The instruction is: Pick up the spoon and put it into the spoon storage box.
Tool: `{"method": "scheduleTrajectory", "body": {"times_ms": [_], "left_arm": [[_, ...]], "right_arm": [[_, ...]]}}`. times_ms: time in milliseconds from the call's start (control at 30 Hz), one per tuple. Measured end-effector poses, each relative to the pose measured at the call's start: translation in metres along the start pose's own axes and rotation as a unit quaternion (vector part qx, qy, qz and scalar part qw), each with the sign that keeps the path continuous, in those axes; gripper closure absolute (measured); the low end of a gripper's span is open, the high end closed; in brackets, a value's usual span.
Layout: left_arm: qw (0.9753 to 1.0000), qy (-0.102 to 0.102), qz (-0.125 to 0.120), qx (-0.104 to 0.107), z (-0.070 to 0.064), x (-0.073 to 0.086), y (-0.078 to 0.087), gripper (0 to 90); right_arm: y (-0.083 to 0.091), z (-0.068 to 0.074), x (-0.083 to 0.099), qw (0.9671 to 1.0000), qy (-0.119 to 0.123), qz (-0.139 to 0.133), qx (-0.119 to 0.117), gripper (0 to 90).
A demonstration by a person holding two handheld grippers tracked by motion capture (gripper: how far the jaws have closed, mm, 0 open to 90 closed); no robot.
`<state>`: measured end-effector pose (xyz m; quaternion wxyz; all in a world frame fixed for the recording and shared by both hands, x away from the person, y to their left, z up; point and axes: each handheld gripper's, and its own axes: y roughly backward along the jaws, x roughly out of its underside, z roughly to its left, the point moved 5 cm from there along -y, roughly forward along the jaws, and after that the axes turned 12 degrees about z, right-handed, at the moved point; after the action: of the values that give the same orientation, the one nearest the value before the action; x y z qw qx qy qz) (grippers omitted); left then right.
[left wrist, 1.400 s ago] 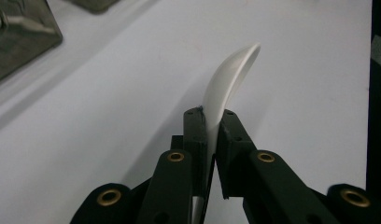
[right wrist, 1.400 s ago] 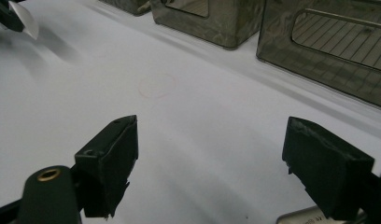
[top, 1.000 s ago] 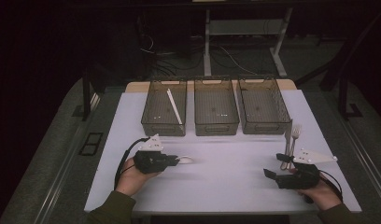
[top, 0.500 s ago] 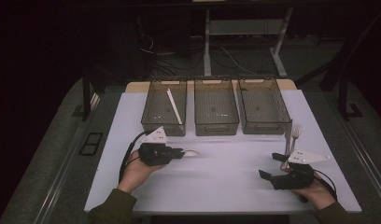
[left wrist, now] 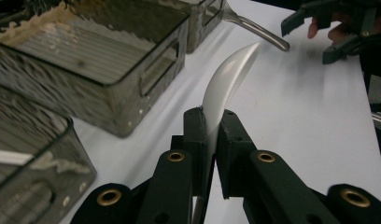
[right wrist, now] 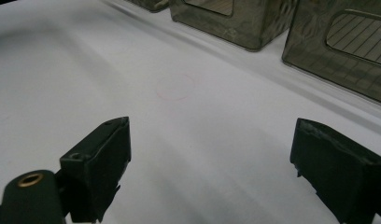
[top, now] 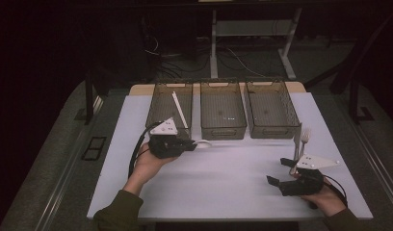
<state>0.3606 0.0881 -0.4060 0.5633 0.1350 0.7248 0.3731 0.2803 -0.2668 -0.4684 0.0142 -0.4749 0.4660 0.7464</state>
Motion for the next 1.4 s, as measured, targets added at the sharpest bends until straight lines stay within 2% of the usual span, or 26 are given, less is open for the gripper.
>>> {"method": "scheduleTrajectory", "body": {"times_ms": [133, 567, 600, 633, 900, 1167, 1267, 1400], "left_arm": [[1.0000, 0.001, -0.005, -0.003, 0.006, -0.012, -0.004, 82.3], [0.9997, -0.018, -0.012, -0.008, 0.024, -0.059, -0.017, 82.3], [0.9997, -0.011, -0.019, -0.007, 0.025, -0.064, -0.019, 82.3], [0.9997, -0.013, -0.020, -0.008, 0.026, -0.068, -0.019, 82.3], [0.9994, -0.009, -0.006, -0.033, 0.041, -0.099, -0.031, 82.3], [0.9987, 0.018, -0.001, -0.047, 0.063, -0.121, -0.050, 82.3], [0.9984, 0.029, 0.002, -0.049, 0.072, -0.124, -0.061, 82.3], [0.9972, 0.049, 0.018, -0.053, 0.081, -0.125, -0.079, 82.3]], "right_arm": [[0.001, 0.000, 0.000, 1.0000, -0.001, -0.001, 0.000, 12.1], [0.002, -0.002, 0.001, 1.0000, -0.003, -0.003, 0.001, 12.2], [0.002, -0.002, 0.001, 1.0000, -0.004, -0.003, 0.001, 12.2], [0.002, -0.002, 0.001, 1.0000, -0.003, -0.003, 0.001, 12.2], [0.002, -0.002, 0.001, 1.0000, -0.005, -0.003, 0.000, 12.2], [0.003, -0.003, 0.002, 1.0000, -0.005, -0.004, -0.002, 12.2], [0.003, -0.002, 0.002, 1.0000, -0.005, -0.004, -0.003, 12.2], [0.003, -0.002, 0.002, 1.0000, -0.005, -0.004, -0.004, 12.2]]}}
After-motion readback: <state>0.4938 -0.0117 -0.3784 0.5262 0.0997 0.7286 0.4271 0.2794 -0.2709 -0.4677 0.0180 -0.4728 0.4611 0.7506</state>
